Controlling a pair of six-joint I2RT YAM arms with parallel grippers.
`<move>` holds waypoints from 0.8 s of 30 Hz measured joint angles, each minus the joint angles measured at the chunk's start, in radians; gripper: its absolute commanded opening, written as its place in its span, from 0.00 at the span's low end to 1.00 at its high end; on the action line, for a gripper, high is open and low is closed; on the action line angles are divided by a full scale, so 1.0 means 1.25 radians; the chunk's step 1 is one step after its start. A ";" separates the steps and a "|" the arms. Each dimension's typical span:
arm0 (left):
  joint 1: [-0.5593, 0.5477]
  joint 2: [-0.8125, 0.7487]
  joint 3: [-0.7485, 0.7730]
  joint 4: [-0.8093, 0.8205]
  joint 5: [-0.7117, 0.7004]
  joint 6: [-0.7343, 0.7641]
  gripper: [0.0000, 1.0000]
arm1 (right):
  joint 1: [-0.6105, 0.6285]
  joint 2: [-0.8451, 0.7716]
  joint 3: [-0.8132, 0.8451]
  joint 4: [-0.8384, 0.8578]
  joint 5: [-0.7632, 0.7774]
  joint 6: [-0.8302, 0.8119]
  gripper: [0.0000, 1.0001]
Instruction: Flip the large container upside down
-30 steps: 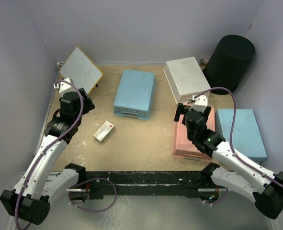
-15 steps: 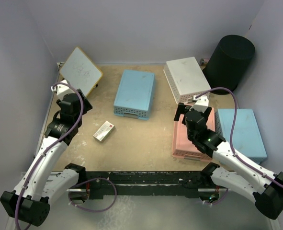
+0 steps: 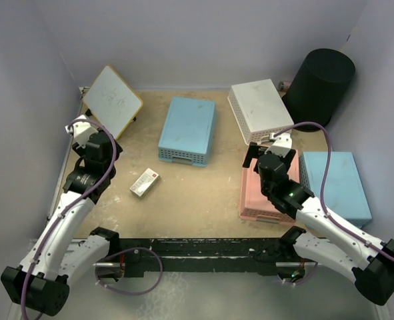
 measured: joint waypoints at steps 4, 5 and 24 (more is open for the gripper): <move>0.000 -0.021 -0.011 0.001 0.009 0.013 0.57 | 0.000 0.000 0.000 0.000 0.000 0.002 1.00; 0.000 -0.028 -0.013 0.001 0.014 0.019 0.57 | 0.000 0.000 0.000 0.000 0.000 0.003 1.00; 0.000 -0.082 -0.028 0.042 0.203 0.103 0.57 | 0.000 0.000 0.000 0.000 0.000 0.006 1.00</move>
